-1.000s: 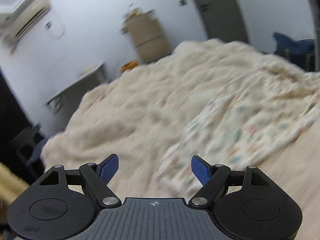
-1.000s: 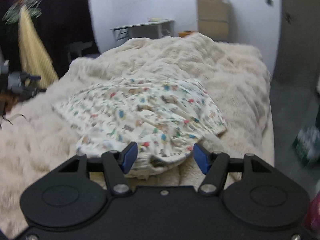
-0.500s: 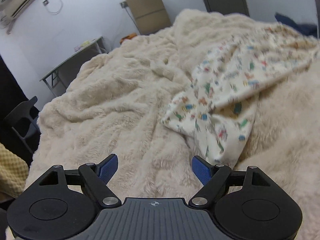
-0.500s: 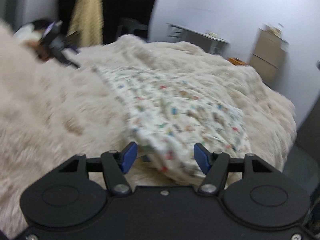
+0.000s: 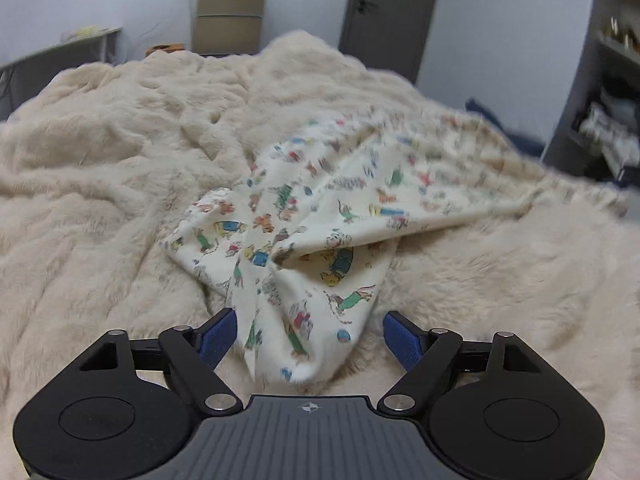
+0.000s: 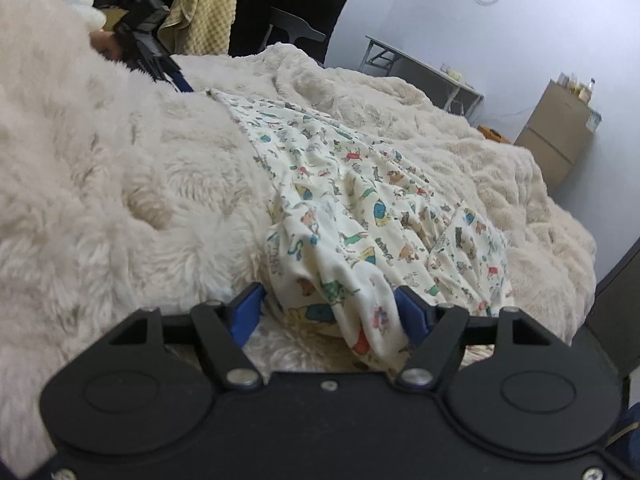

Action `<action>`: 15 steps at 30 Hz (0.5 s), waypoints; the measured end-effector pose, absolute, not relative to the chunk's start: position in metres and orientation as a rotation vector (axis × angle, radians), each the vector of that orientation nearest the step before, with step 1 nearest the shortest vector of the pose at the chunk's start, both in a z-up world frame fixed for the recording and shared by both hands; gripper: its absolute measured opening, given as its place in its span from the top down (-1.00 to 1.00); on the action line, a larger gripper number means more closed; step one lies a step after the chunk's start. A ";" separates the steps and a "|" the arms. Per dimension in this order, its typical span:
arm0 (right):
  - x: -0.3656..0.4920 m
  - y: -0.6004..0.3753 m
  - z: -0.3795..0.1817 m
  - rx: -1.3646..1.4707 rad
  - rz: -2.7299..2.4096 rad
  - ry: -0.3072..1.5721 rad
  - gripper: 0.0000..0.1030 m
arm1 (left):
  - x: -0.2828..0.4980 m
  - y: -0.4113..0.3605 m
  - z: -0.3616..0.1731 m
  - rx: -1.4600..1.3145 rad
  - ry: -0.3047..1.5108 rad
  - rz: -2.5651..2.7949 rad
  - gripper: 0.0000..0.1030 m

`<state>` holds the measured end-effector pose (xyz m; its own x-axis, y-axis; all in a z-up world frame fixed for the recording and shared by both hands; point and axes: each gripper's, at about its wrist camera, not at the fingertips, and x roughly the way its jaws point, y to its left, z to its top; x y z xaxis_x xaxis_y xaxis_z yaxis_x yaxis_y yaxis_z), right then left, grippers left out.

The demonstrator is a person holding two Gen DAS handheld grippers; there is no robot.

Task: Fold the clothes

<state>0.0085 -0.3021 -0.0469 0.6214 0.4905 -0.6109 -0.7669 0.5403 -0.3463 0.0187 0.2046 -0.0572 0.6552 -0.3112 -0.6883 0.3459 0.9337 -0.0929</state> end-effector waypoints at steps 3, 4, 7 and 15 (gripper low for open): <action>0.009 -0.305 -0.045 -0.653 0.766 0.451 0.00 | 0.034 0.199 -0.062 0.053 0.777 -0.313 0.87; 0.009 -0.306 -0.045 -0.653 0.768 0.446 0.26 | 0.037 0.197 -0.061 0.073 0.764 -0.284 0.88; 0.011 -0.308 -0.037 -0.662 0.731 0.387 0.70 | 0.034 0.186 -0.032 0.294 0.626 -0.116 0.88; 0.006 -0.358 0.019 -0.511 0.474 0.108 0.90 | 0.005 0.145 0.094 0.785 0.172 0.198 0.76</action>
<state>0.0057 -0.3582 0.0191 0.8865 0.4093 -0.2156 -0.4623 0.7671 -0.4447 0.0049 0.1447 0.0942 0.9674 0.2402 -0.0796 -0.1126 0.6902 0.7148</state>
